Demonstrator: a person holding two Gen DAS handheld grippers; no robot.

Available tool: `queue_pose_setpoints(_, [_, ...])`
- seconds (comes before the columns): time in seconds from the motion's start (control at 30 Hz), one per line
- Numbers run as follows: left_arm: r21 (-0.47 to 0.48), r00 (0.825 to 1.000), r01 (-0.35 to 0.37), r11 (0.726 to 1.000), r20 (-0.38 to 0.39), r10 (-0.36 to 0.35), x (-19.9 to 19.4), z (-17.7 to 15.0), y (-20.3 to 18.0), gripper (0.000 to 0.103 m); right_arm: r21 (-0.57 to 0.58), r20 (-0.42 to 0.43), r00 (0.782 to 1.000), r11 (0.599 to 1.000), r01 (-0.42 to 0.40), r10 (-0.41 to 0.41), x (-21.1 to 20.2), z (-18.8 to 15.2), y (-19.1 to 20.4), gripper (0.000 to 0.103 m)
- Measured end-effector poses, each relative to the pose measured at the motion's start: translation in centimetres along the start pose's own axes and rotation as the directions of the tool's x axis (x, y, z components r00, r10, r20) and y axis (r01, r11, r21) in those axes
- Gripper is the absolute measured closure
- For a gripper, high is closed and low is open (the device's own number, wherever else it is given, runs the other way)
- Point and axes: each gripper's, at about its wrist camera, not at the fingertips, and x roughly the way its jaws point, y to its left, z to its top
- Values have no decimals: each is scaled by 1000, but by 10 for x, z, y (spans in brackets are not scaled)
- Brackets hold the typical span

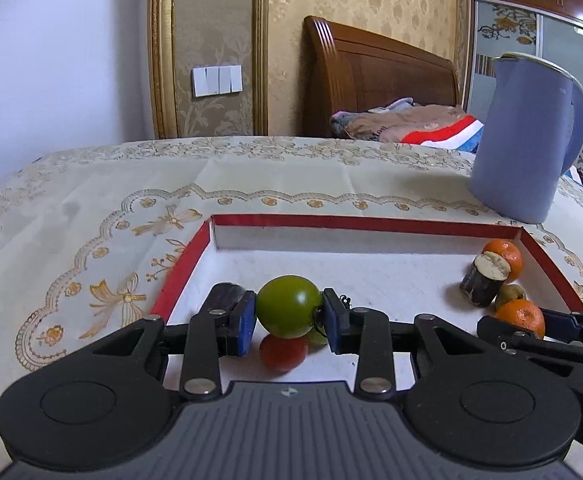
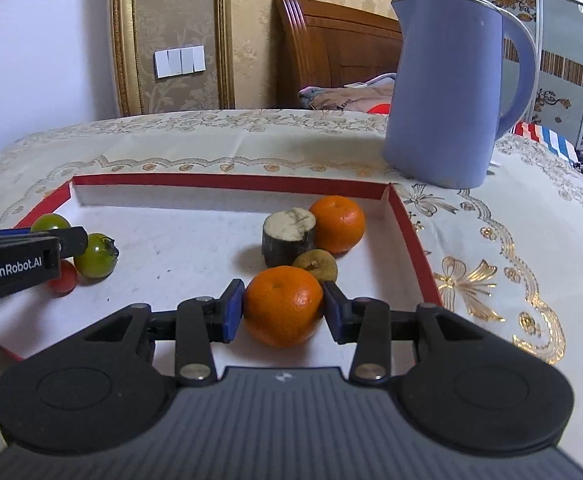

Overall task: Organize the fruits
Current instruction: 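Carry the green tomato and mandarin into the red tray and open both tools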

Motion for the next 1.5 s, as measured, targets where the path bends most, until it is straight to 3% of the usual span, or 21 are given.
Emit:
queue_pose_setpoints(0.33, [45, 999, -26, 999, 25, 25, 1, -1, -8, 65, 6, 9, 1000, 1000, 17, -17, 5, 2, -1, 63])
queue_pose_setpoints(0.43, [20, 1000, -17, 1000, 22, 17, 5, 3, -4, 61, 10, 10, 1000, 1000, 27, -28, 8, 3, -1, 63])
queue_pose_setpoints(0.5, [30, 999, -31, 999, 27, 31, 5, 2, -6, 56, -3, 12, 999, 999, 44, -44, 12, 5, 1, 63])
queue_pose_setpoints(0.57, [69, 995, -87, 994, 45, 84, 3, -3, -13, 29, -21, 16, 998, 998, 57, -57, 13, 4, 4, 63])
queue_pose_setpoints(0.6, [73, 995, -94, 993, 46, 91, 1, -7, -15, 27, -22, 16, 998, 998, 55, -55, 12, 4, 4, 63])
queue_pose_setpoints(0.7, [64, 1000, -24, 998, 10, 23, 1, -10, -12, 26, 2, 10, 1000, 1000, 30, -30, 8, 2, -2, 63])
queue_pose_setpoints(1.03, [27, 999, 26, 999, -25, -25, 5, -10, -6, 22, 33, -12, 1000, 999, 14, -14, 9, 0, -7, 61])
queue_pose_setpoints(1.3, [30, 999, 21, 999, -24, -20, 3, -13, -7, 22, 59, -7, 1000, 998, 11, -11, 6, -1, -13, 45])
queue_pose_setpoints(1.47, [23, 999, 26, 999, -28, -25, 3, -12, -5, 22, 71, -2, 1000, 997, 9, -9, 5, -1, -15, 41])
queue_pose_setpoints(1.5, [24, 999, 25, 999, -27, -25, 3, -12, -5, 22, 75, -3, 1000, 997, 6, -6, 5, -1, -16, 35])
